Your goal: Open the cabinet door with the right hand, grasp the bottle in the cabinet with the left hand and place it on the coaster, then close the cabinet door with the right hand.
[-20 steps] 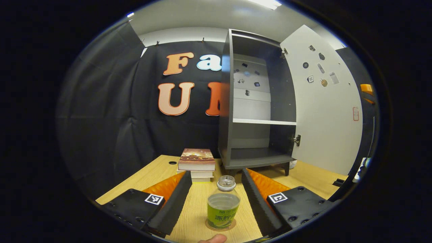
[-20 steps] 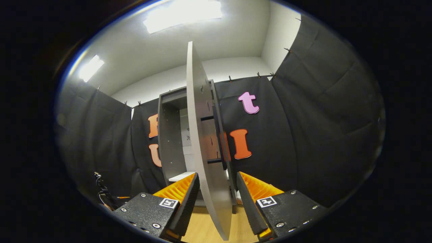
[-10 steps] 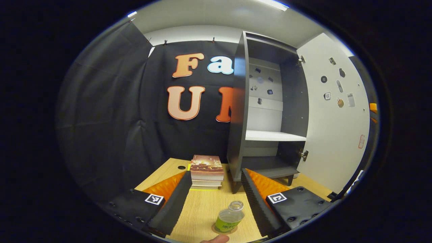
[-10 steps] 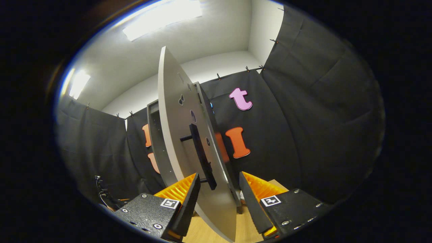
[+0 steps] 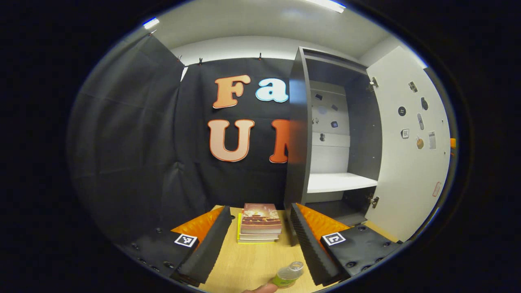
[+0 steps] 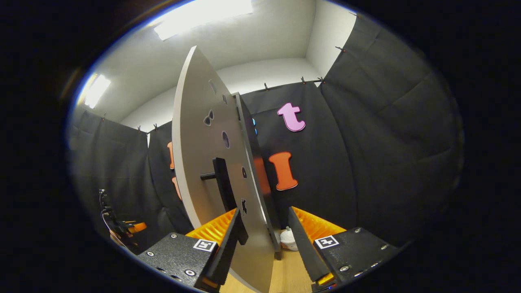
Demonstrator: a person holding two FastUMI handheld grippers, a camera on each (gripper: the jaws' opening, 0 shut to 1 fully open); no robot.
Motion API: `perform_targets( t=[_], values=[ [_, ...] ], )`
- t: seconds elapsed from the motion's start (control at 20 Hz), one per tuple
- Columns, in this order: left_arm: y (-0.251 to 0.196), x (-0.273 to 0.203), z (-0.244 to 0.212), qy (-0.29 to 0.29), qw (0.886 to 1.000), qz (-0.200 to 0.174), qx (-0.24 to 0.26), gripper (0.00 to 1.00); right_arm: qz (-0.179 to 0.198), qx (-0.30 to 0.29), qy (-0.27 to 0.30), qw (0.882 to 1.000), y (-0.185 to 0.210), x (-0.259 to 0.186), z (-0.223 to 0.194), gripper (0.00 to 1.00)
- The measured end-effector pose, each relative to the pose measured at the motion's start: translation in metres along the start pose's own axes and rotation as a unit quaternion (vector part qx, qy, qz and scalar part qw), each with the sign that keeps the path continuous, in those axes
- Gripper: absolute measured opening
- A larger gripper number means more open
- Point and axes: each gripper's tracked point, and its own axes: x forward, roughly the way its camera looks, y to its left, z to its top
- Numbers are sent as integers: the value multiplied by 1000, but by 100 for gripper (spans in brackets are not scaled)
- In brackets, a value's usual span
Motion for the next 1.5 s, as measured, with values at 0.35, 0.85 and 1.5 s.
perform_targets(
  t=[0.35, 0.85, 1.5],
  values=[
    [4, 6, 29, -38, 999, -1, 21, 96, 20, -38, 8, 999, 21, -1, -9, 70],
    [-2, 13, 52, -69, 997, -7, 19, 95, 67, -80, 26, 994, 73, 5, -20, 69],
    [1, 17, 67, -92, 995, -7, 32, 95, 148, -61, 42, 986, 146, 34, -41, 69]
  ],
)
